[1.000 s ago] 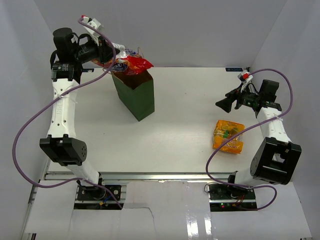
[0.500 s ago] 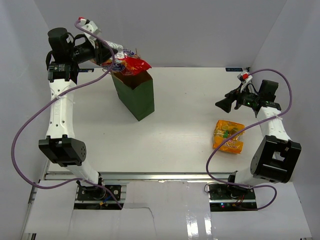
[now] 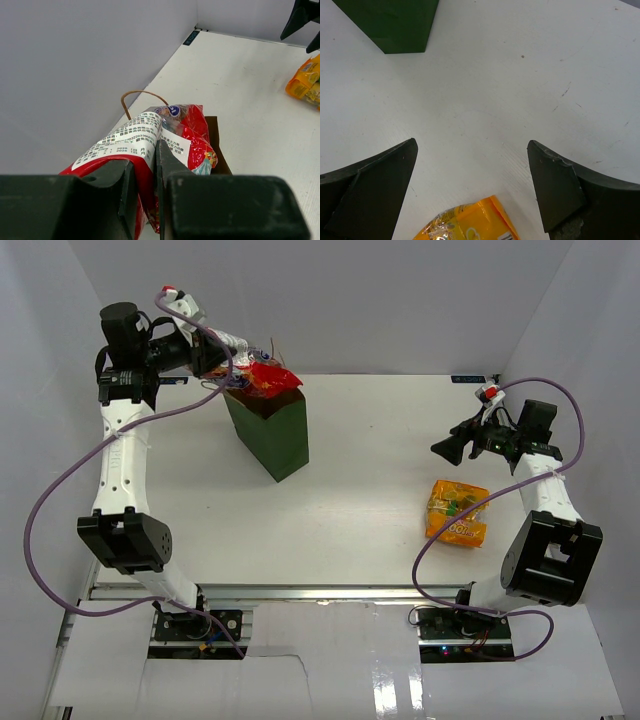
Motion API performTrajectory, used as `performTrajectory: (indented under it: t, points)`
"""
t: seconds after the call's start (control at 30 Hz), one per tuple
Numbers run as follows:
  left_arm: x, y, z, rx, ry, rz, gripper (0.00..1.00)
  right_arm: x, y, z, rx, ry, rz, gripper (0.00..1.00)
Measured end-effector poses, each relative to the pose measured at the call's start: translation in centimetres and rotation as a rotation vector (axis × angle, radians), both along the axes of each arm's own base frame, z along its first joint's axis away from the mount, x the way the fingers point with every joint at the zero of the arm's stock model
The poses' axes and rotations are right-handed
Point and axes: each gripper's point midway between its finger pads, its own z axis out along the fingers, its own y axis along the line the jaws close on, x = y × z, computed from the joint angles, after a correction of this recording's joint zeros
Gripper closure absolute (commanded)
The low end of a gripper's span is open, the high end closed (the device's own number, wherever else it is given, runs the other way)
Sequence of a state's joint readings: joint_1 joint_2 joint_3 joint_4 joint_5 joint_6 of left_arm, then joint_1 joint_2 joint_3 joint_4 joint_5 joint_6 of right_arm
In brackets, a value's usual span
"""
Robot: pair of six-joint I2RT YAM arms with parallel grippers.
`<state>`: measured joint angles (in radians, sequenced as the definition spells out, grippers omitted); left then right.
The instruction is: Place the snacks into the paper bag
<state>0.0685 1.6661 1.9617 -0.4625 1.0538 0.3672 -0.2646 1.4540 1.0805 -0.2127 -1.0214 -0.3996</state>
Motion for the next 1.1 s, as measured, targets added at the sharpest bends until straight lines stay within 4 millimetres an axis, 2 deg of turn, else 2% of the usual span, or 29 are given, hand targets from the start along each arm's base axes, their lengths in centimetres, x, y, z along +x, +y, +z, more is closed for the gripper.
performTrajectory:
  t: [0.23, 0.53, 0.77, 0.8, 0.9, 1.03, 1.1]
  points:
    - [0.0, 0.2, -3.2, 0.018, 0.051, -0.002, 1.00, 0.0, 0.0, 0.0, 0.002, 0.001, 0.000, 0.04]
    - [0.1, 0.2, -3.6, 0.028, 0.038, -0.004, 1.00, -0.3, 0.0, -0.7, 0.007, 0.017, 0.000, 0.04]
    - [0.3, 0.2, -4.8, 0.032, 0.049, -0.006, 1.00, -0.5, 0.1, -1.0, 0.010, 0.027, 0.000, 0.05]
    - [0.3, 0.3, -4.9, 0.034, 0.051, -0.005, 1.00, -0.5, 0.1, -1.0, 0.011, 0.026, 0.001, 0.09]
    - [0.3, 0.3, -5.2, 0.040, 0.051, 0.000, 1.00, -0.6, 0.3, -0.9, 0.018, 0.022, 0.014, 0.10]
    - [0.1, 0.5, -5.3, 0.050, 0.045, 0.009, 1.00, -0.9, 1.9, -0.3, 0.007, -0.020, 0.104, 0.10]
    - [-0.2, 0.5, -5.4, 0.054, 0.044, 0.013, 1.00, -0.5, 4.0, 0.7, -0.025, -0.066, 0.173, 0.10]
